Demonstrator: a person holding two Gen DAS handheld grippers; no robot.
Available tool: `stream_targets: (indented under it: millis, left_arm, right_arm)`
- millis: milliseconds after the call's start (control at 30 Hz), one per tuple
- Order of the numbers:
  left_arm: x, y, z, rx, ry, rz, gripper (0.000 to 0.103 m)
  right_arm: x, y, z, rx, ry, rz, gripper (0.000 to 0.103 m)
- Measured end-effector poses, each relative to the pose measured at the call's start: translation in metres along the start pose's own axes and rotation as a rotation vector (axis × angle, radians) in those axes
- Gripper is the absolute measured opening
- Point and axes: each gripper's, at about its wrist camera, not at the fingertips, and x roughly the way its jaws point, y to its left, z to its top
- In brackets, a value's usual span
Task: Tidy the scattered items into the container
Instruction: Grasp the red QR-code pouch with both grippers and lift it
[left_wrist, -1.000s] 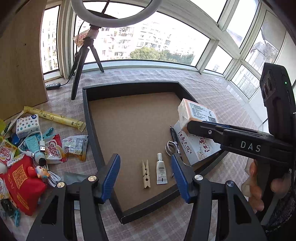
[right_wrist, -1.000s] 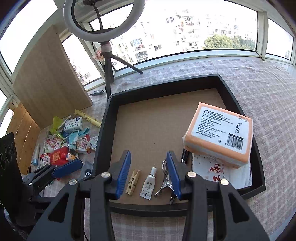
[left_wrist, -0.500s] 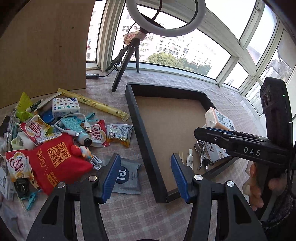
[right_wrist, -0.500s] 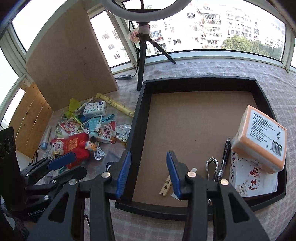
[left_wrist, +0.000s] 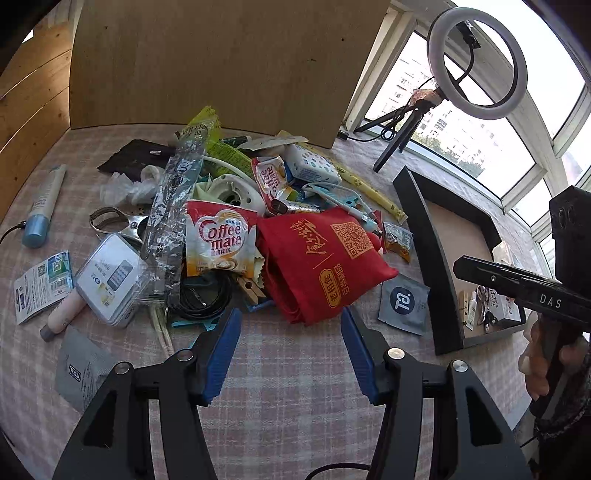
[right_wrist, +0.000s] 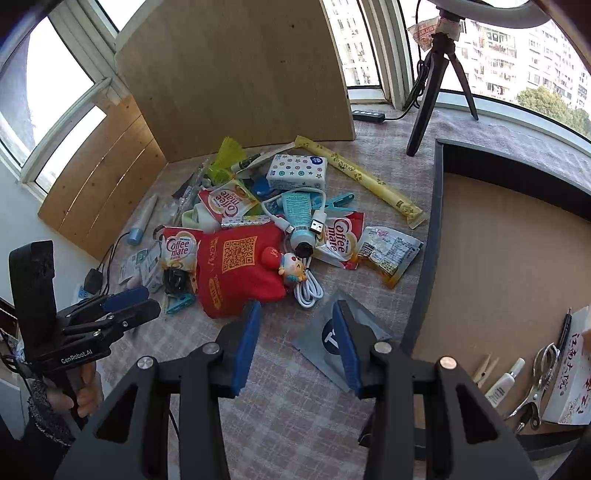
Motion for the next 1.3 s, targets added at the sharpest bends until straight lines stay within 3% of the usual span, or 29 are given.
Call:
stream_targets:
  millis: [367,733,900,1000,1133,1300]
  left_arm:
    - [0.034,-0.011,0.006,0.035,0.064,-0.072,0.053]
    - [0.066,-0.014,0.018,0.033,0.094,-0.084,0.053]
    - [0.08,-0.011,0.02,0.013,0.121,-0.135,0.053]
    - [0.08,-0.014,0.018,0.004,0.119,-0.146,0.049]
    - [0.066,-0.022,0.013,0.037,0.1,-0.123,0.035]
    - [0.035,-0.029,0.006,0.056,0.052,-0.108,0.029]
  right_arm:
    - [0.061,0.032,0.015,-0.054,0.11,0.068,0.038]
    - [0.085,0.025,0.035,-0.092,0.172,0.08,0.038]
    - [0.096,0.021,0.036,-0.086,0.183,0.113,0.039]
    - [0.095,0.019,0.033,-0.056,0.171,0.15,0.038]
    - [0.084,0.023,0.022,-0.039,0.146,0.184,0.035]
    - [0.067,0.025,0.015,0.012,0.115,0.256,0.033]
